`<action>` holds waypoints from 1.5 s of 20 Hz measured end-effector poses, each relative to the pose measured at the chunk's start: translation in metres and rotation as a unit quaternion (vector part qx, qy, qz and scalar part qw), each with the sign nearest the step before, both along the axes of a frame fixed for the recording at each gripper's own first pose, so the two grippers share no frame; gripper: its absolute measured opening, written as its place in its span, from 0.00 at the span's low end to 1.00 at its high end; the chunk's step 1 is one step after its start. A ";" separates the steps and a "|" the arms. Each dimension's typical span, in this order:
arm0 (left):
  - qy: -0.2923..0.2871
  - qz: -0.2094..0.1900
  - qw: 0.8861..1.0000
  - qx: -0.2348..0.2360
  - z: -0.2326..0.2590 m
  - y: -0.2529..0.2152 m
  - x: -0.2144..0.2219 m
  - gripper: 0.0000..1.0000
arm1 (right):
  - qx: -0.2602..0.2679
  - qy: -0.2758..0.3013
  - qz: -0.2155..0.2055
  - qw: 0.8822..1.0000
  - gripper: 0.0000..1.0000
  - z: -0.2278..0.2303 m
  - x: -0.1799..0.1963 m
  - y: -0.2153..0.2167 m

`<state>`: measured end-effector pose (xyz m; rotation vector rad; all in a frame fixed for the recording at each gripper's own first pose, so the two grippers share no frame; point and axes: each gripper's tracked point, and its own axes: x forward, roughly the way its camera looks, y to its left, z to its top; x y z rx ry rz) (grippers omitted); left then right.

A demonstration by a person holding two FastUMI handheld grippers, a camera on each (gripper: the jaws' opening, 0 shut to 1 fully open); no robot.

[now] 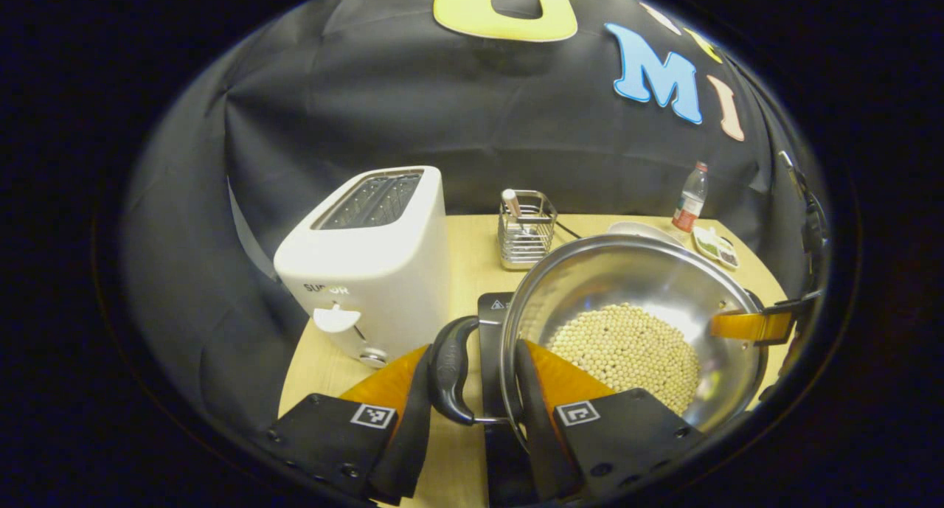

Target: First push the handle of the pot to place it horizontally, then grasp the pot with both hands and set it on the induction cooktop.

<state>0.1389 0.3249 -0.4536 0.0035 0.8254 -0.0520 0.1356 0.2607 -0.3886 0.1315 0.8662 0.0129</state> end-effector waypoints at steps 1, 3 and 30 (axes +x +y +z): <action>0.000 0.002 1.000 -0.002 0.000 0.000 -0.001 0.68 | -0.002 0.000 0.002 1.000 0.60 0.000 0.000 0.000; -0.002 0.005 1.000 0.001 0.000 0.000 -0.003 0.62 | -0.004 -0.001 0.005 1.000 0.60 0.000 0.002 0.001; -0.253 0.025 0.966 -0.047 0.295 -0.193 -0.035 0.92 | -0.043 -0.269 0.021 0.962 0.88 0.263 -0.031 -0.150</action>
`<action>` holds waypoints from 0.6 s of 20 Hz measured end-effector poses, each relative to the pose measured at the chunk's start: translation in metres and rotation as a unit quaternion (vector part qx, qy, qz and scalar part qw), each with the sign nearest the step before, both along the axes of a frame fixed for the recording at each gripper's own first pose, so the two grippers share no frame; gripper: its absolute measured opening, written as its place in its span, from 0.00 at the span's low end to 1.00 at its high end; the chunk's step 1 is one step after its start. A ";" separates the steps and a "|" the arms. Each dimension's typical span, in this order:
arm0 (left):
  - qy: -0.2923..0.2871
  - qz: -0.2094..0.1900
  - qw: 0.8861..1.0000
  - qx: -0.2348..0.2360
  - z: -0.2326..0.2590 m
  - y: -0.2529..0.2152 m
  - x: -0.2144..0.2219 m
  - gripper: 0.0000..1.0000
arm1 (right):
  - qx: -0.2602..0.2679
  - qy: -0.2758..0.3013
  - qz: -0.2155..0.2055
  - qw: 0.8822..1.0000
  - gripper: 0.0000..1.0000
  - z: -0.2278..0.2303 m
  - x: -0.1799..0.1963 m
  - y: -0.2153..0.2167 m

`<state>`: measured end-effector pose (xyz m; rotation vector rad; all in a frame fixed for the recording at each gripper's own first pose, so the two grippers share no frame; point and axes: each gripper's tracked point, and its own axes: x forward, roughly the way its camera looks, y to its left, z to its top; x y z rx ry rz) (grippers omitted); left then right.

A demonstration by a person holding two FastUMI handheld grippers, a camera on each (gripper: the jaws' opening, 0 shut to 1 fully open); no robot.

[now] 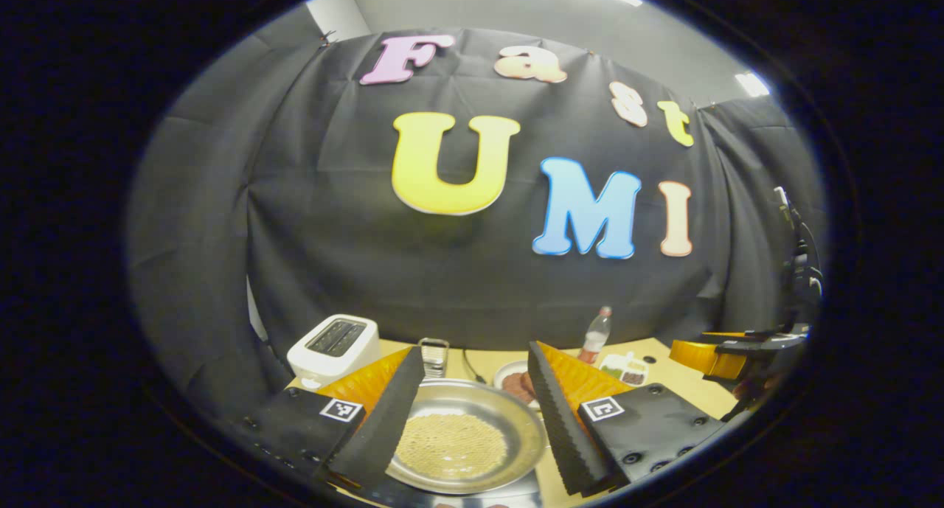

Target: First push the handle of the pot to place it horizontally, then grasp the pot with both hands and set it on the induction cooktop.

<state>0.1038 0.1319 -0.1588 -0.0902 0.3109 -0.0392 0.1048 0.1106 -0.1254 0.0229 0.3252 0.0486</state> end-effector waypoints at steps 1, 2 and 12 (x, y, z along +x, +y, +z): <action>-0.014 -0.005 1.000 -0.002 0.019 -0.022 -0.001 0.92 | -0.002 -0.016 -0.006 1.000 0.88 0.014 0.009 -0.026; -0.028 -0.011 1.000 -0.004 0.036 -0.046 -0.003 0.93 | -0.002 -0.029 -0.010 1.000 0.88 0.030 0.004 -0.042; -0.080 0.007 0.997 0.018 0.107 -0.176 -0.058 0.93 | 0.015 -0.077 0.021 0.997 0.99 0.091 -0.052 -0.133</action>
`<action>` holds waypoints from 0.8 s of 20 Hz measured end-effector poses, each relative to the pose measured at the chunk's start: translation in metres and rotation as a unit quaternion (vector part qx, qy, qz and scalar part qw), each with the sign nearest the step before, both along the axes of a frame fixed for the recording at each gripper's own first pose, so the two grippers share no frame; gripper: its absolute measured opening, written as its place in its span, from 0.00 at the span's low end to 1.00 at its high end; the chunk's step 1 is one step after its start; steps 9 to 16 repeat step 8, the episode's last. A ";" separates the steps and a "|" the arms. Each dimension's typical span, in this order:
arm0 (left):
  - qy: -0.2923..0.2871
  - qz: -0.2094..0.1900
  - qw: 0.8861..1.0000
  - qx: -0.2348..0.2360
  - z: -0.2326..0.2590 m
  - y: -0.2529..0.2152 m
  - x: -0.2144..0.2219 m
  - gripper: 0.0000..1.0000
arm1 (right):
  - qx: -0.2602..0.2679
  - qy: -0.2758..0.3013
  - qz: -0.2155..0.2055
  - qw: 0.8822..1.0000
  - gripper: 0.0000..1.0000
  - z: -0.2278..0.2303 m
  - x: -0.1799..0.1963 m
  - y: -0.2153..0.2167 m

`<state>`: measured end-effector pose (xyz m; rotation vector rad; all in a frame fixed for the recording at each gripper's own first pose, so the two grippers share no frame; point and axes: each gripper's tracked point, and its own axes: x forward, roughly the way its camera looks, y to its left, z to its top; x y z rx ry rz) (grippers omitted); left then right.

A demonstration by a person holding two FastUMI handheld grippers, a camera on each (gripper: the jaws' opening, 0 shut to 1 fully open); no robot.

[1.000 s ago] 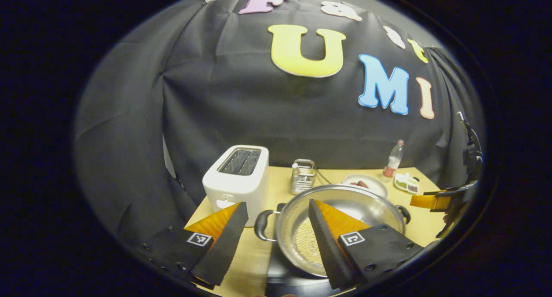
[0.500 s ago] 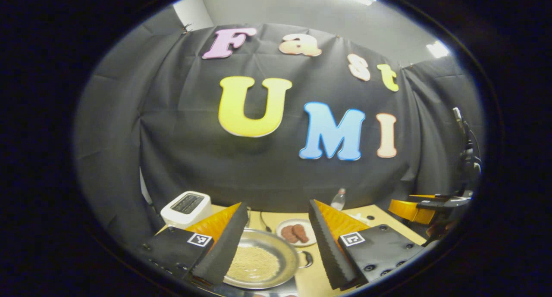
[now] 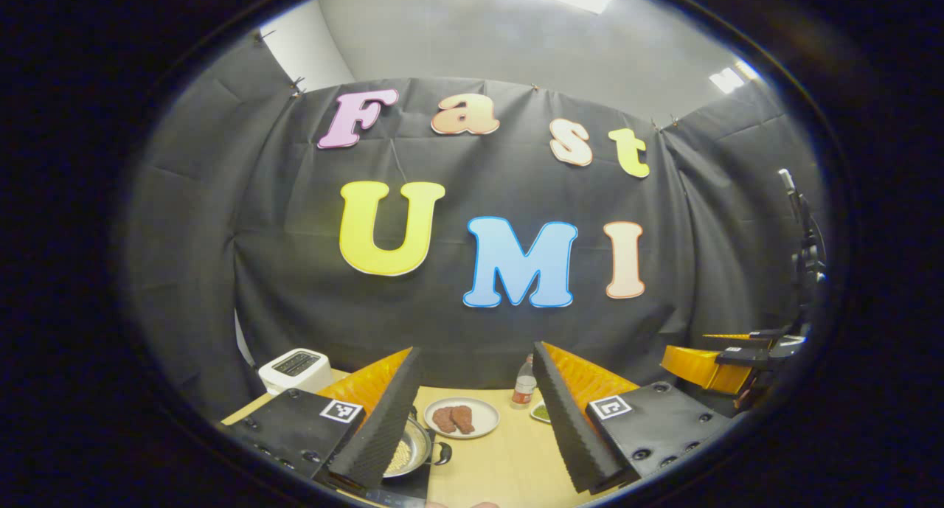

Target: First push the handle of the pot to place it horizontally, then grasp the pot with both hands and set it on the induction cooktop.

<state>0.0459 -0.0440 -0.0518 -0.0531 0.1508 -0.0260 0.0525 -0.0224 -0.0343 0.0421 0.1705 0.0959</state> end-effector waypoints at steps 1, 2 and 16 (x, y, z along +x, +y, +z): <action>0.000 0.008 1.000 0.005 0.000 -0.004 -0.006 0.96 | 0.002 -0.005 0.002 1.000 0.99 0.003 -0.001 -0.005; 0.003 0.015 1.000 0.008 0.001 -0.006 -0.011 0.99 | 0.002 -0.003 0.003 1.000 0.99 0.003 -0.004 -0.008; 0.004 -0.006 1.000 0.022 0.020 -0.008 -0.025 0.92 | 0.009 -0.009 -0.016 1.000 0.99 0.017 -0.016 -0.012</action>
